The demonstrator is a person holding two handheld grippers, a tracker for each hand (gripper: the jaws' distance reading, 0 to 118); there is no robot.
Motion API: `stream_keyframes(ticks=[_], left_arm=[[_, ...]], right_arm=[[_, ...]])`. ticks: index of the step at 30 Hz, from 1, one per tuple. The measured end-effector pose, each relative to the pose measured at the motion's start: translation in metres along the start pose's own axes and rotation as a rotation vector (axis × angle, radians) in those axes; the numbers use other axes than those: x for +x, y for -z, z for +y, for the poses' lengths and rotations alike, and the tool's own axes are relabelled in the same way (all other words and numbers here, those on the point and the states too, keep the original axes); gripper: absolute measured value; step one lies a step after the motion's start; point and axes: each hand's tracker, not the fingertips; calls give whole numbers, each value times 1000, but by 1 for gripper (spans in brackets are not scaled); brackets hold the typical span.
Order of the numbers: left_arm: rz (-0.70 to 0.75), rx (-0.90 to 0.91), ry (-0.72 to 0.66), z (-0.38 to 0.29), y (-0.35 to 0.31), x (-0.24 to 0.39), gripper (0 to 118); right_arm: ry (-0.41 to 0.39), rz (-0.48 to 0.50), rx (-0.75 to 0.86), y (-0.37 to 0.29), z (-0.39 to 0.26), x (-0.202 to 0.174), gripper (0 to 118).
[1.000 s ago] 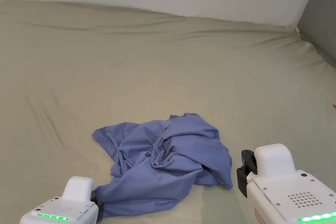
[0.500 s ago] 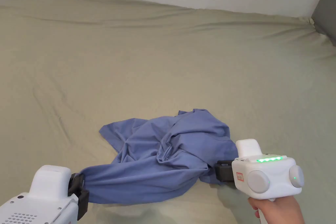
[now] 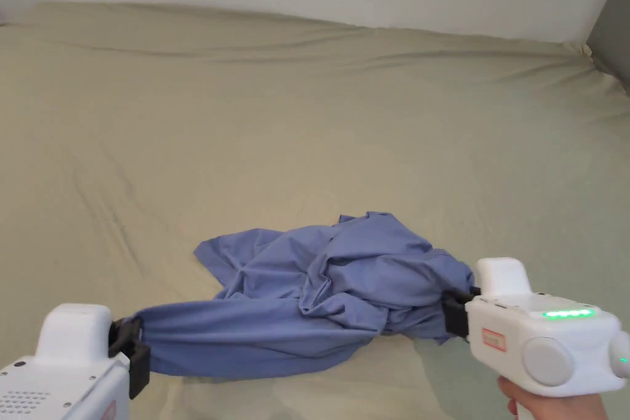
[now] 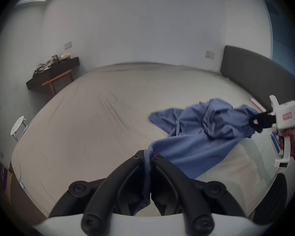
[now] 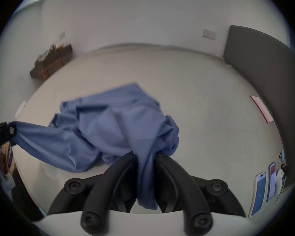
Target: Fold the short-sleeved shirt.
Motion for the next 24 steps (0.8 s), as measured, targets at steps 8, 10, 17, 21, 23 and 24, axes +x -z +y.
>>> stream_keyframes(ticks=[8,10,17,21,23,24], left_arm=[[32,245,-89,70,-60,-32,4],[37,300,-100,89,-76,-38,4],[39,469,-85,149,-131,-44,4],[49,561,-49,183,-158,-40,4],[53,597,-47,199,-169,-40,4],[55,614,-48,208,-174,-41,4]], right_arm=[[62,-15,273,-131,37,22,18],[86,-12,342,-162,44,25,18],[102,-13,545,-250,75,18,18],[47,-47,636,-285,93,13,18],[35,-54,672,-301,104,10,18],[32,-58,679,-304,110,15,18]])
